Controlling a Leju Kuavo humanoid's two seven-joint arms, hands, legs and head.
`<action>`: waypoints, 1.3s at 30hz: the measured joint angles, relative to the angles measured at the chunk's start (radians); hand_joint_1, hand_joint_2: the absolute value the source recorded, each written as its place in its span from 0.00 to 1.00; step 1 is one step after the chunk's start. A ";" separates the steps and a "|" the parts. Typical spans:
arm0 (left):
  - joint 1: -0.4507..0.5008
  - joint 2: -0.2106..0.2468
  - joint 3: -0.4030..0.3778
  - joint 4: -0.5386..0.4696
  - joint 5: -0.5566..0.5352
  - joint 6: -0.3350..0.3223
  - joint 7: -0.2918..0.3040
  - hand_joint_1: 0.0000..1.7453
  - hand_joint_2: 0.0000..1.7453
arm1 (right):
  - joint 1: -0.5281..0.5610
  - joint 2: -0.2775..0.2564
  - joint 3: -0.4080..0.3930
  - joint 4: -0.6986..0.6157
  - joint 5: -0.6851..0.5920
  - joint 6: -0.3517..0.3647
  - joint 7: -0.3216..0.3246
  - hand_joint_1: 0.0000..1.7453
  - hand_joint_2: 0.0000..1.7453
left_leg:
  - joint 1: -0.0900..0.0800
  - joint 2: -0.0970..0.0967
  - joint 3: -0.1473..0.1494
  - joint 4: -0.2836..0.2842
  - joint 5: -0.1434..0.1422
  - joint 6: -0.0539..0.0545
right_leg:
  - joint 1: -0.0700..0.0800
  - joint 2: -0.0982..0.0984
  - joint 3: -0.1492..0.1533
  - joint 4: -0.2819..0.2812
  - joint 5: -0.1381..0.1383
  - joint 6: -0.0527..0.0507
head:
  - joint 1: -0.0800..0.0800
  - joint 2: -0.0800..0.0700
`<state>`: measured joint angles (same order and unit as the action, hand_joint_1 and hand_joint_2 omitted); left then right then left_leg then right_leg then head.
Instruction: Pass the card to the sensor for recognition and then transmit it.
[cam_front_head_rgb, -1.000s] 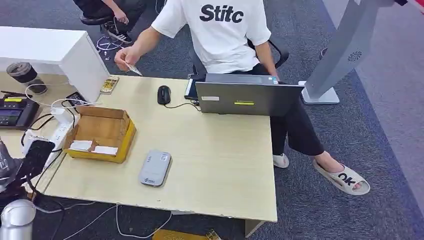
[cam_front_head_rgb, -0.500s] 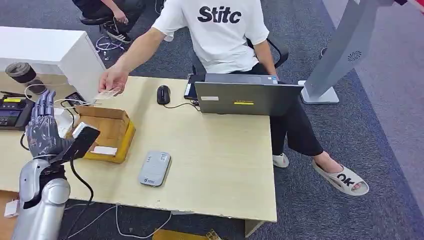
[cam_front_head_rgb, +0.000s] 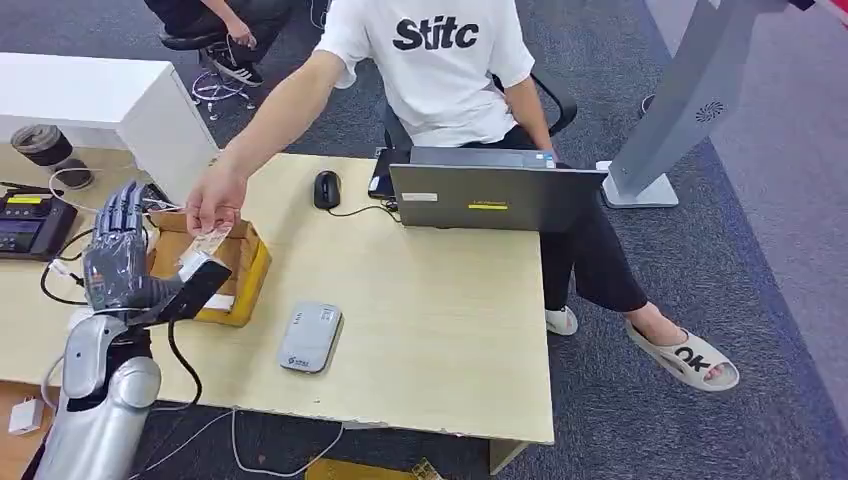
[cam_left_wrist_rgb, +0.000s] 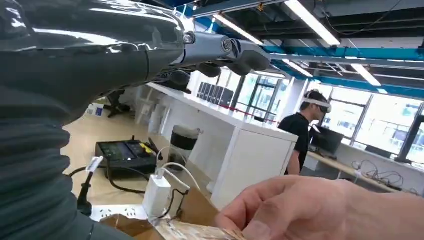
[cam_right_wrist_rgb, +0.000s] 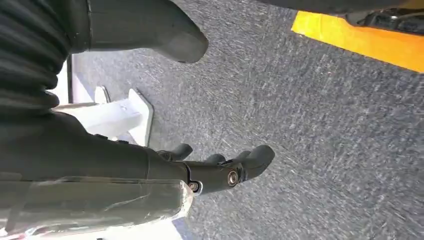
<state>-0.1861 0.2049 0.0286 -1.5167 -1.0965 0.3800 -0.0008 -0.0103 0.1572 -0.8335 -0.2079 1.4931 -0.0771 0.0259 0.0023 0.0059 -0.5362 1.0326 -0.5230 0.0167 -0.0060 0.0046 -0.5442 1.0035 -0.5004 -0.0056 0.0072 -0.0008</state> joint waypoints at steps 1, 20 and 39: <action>0.001 0.000 0.000 0.000 0.012 -0.002 0.000 0.00 1.00 | 0.000 0.000 0.000 0.000 0.000 0.000 0.000 0.00 1.00 | 0.000 0.000 0.000 0.000 0.000 0.000 | 0.000 0.000 0.000 0.000 0.000 0.000 | 0.000 0.000; 0.023 -0.005 -0.002 0.000 0.035 -0.047 -0.010 1.00 1.00 | 0.000 0.000 0.000 0.002 -0.003 0.004 0.006 0.00 1.00 | 0.000 0.000 0.000 0.000 0.000 0.000 | 0.000 0.000 0.000 0.000 0.000 0.000 | 0.000 0.000; 0.007 -0.119 0.028 -0.092 -0.123 -0.195 0.010 1.00 1.00 | -0.014 0.000 0.000 -0.001 0.004 0.025 0.016 0.00 1.00 | 0.000 0.000 0.000 0.000 0.000 0.000 | 0.000 0.000 0.000 0.000 0.000 0.000 | 0.000 0.000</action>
<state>-0.1793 0.0863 0.0564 -1.6083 -1.2195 0.1847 0.0088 -0.0247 0.1572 -0.8335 -0.2090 1.4969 -0.0523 0.0416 0.0021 0.0058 -0.5362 1.0327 -0.5230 0.0167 -0.0061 0.0044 -0.5442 1.0035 -0.5004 -0.0056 0.0069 -0.0008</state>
